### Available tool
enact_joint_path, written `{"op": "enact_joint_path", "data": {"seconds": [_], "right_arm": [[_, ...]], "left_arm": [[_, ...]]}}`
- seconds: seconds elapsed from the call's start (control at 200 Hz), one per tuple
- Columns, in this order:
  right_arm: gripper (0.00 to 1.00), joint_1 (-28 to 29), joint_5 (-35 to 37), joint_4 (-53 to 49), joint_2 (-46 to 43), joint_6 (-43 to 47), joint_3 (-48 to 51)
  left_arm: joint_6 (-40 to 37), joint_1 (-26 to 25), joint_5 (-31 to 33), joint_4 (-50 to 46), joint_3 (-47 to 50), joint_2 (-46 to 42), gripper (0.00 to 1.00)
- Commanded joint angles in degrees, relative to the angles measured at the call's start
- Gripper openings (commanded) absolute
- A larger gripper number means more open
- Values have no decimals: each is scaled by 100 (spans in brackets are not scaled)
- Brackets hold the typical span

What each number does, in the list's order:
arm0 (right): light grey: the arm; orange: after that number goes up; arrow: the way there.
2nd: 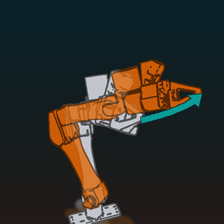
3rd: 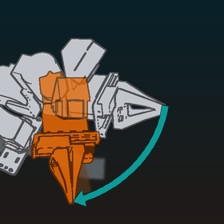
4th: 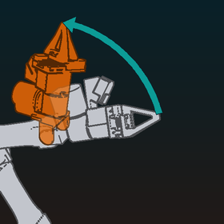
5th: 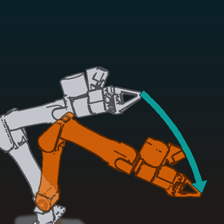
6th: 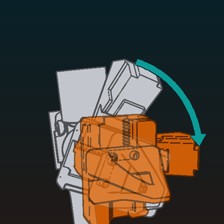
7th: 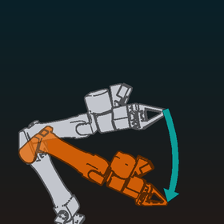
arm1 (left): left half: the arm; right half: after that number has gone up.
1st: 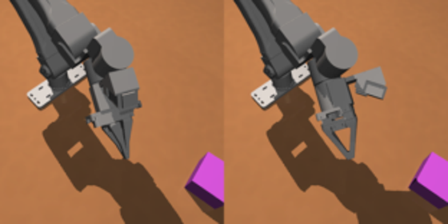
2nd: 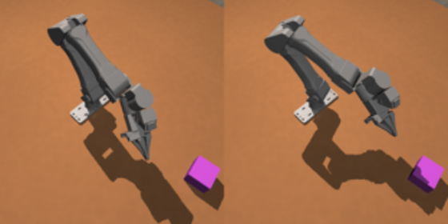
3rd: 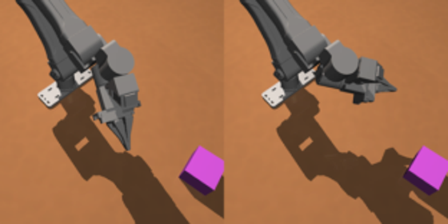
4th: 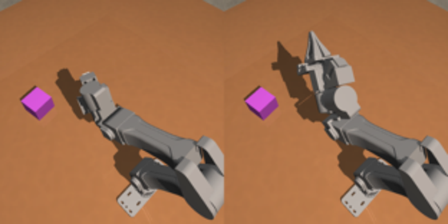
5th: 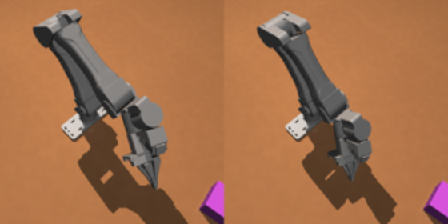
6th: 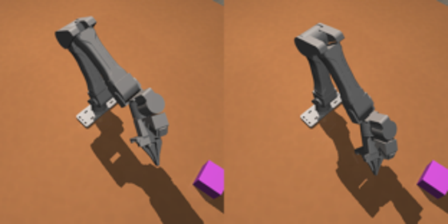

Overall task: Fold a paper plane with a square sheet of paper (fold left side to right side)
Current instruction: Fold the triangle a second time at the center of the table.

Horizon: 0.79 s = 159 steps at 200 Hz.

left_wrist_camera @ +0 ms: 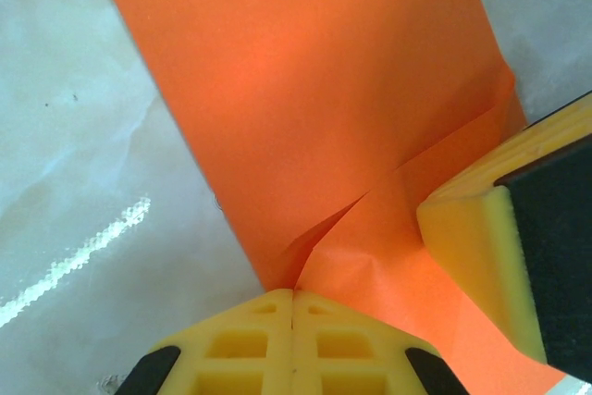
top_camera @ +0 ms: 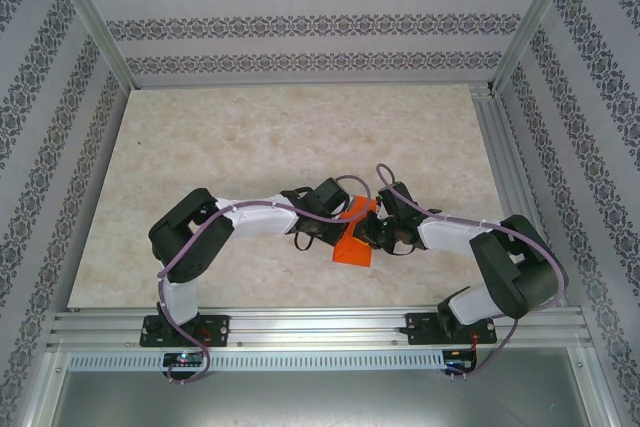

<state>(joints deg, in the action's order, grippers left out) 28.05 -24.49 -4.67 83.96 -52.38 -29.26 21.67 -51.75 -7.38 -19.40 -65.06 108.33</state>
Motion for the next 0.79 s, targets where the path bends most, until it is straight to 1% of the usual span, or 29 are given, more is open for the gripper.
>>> {"op": "enact_joint_path", "data": {"seconds": [0.0, 0.365, 0.405, 0.52, 0.615, 0.714, 0.789], "right_arm": [[14, 59, 225, -182, 118, 115, -37], [14, 60, 369, -447, 186, 141, 55], [14, 60, 376, -463, 189, 132, 75], [14, 60, 418, -479, 199, 118, 112], [14, 60, 429, -483, 209, 109, 121], [14, 60, 428, -485, 209, 105, 117], [14, 60, 432, -492, 212, 106, 113]], "left_arm": [[70, 77, 171, -46, -90, 100, 3], [92, 99, 220, -77, -140, 7, 4], [100, 103, 208, -81, -151, -38, 6], [147, 130, 167, -120, -130, -244, 18], [187, 160, 137, -184, -51, -533, 26], [293, 156, 69, -231, 163, -924, 30], [412, 149, -93, -154, 412, -1244, 31]]}}
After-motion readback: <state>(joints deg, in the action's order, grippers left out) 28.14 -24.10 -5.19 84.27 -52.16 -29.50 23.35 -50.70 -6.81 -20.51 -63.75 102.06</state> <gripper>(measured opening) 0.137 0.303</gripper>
